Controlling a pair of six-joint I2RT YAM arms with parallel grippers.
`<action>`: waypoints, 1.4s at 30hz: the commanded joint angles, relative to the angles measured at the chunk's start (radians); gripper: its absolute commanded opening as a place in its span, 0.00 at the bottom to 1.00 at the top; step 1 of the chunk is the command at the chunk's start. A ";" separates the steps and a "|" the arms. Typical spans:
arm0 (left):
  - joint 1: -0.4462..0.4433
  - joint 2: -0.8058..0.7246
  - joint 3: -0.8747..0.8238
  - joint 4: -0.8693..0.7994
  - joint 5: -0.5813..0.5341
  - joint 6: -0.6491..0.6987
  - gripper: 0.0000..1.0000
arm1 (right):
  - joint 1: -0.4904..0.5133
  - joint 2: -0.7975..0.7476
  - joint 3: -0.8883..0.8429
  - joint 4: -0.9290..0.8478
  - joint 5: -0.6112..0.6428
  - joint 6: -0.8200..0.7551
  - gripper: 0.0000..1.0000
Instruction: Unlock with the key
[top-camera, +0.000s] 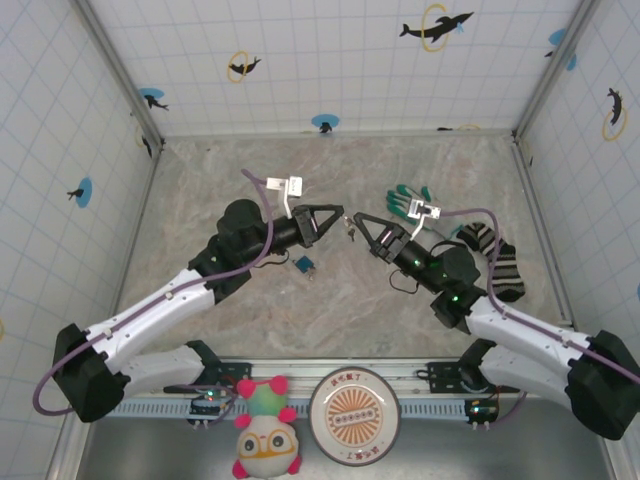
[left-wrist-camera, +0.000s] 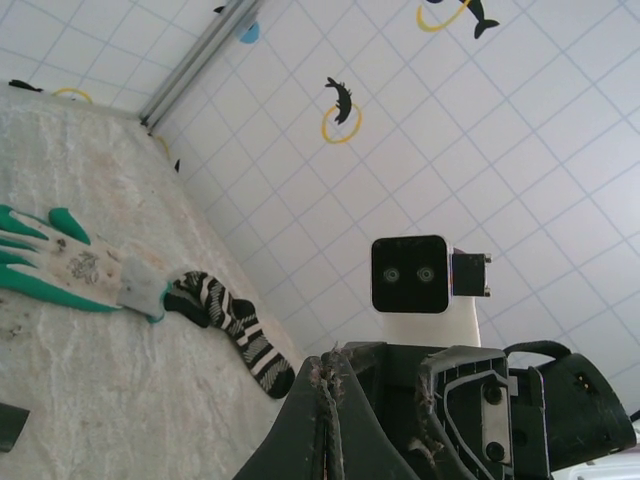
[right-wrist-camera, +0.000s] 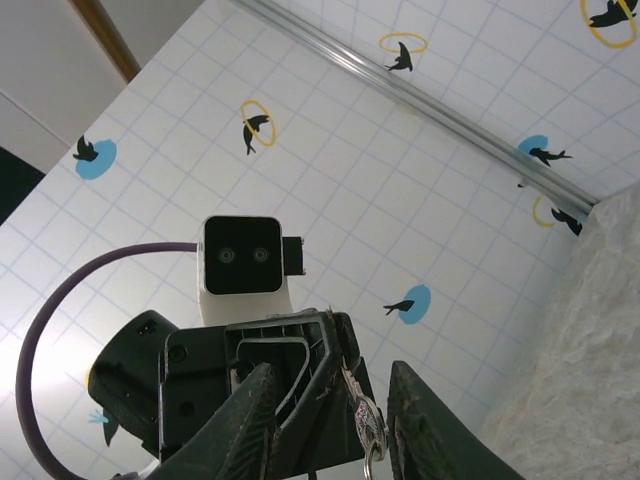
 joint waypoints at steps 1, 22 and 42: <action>-0.009 -0.022 -0.006 0.058 0.013 -0.015 0.00 | -0.001 0.014 0.002 0.075 -0.028 0.017 0.33; -0.010 -0.013 -0.007 0.080 0.004 -0.031 0.00 | 0.010 0.050 0.027 0.075 -0.089 0.000 0.11; -0.010 0.009 -0.021 0.127 0.067 -0.060 0.00 | 0.008 -0.057 -0.023 0.017 0.005 -0.074 0.00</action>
